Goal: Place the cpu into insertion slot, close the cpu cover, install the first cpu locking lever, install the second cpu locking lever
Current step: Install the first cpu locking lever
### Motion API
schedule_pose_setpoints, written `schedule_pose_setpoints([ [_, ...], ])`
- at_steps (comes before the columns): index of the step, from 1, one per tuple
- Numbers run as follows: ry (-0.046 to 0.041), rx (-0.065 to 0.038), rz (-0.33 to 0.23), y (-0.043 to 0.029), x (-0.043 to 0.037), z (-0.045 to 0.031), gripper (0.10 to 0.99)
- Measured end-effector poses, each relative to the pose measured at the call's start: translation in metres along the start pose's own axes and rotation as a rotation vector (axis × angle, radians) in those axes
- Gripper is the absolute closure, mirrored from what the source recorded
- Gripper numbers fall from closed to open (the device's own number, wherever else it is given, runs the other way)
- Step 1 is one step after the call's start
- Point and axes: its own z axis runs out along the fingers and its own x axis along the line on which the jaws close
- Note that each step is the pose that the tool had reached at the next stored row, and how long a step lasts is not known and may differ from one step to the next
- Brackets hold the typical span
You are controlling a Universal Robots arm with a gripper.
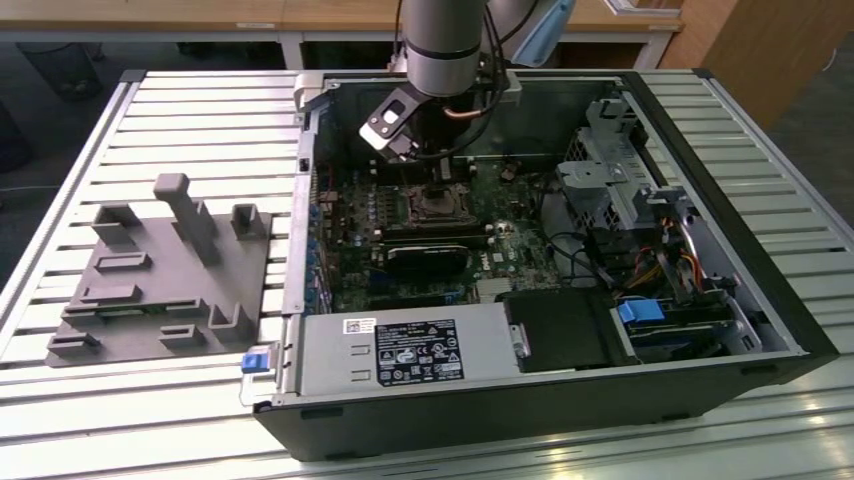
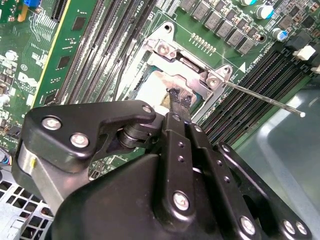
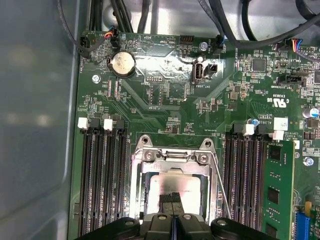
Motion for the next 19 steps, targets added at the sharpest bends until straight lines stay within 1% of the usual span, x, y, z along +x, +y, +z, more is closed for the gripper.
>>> schedule_pose_setpoints([
  [19, -0.0001, 0.0, 0.0, 0.0003, -0.0001, -0.0091, 0.98],
])
